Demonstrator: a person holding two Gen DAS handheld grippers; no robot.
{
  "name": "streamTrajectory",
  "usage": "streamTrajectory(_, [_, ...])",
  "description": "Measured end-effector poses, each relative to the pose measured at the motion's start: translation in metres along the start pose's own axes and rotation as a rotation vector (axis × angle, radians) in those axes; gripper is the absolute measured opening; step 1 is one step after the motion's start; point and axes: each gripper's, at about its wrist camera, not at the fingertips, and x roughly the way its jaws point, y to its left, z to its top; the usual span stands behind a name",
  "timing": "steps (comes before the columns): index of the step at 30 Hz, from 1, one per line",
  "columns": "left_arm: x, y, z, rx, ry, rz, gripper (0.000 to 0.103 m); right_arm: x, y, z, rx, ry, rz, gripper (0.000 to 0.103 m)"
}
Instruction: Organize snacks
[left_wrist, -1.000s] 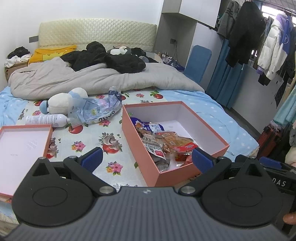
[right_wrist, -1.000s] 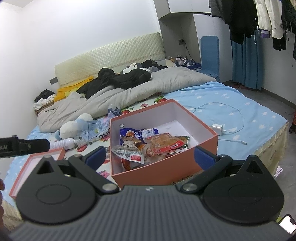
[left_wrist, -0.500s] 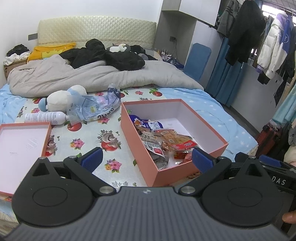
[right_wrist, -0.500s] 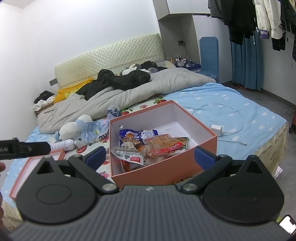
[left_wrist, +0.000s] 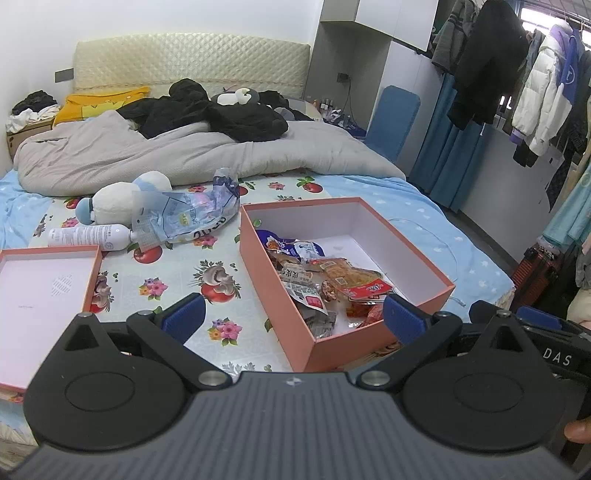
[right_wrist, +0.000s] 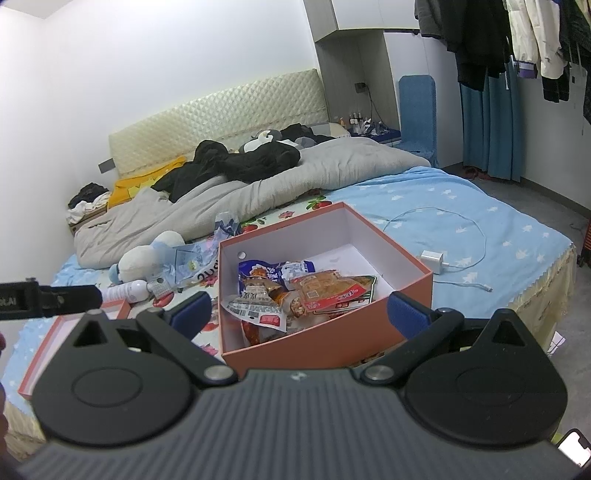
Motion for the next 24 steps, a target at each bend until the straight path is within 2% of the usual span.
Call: streamTrajectory(24, [-0.0009,0.0,-0.0001,0.003,0.007,0.002,0.103,-0.0008,-0.0005,0.0002,0.002,-0.011,0.009,0.103])
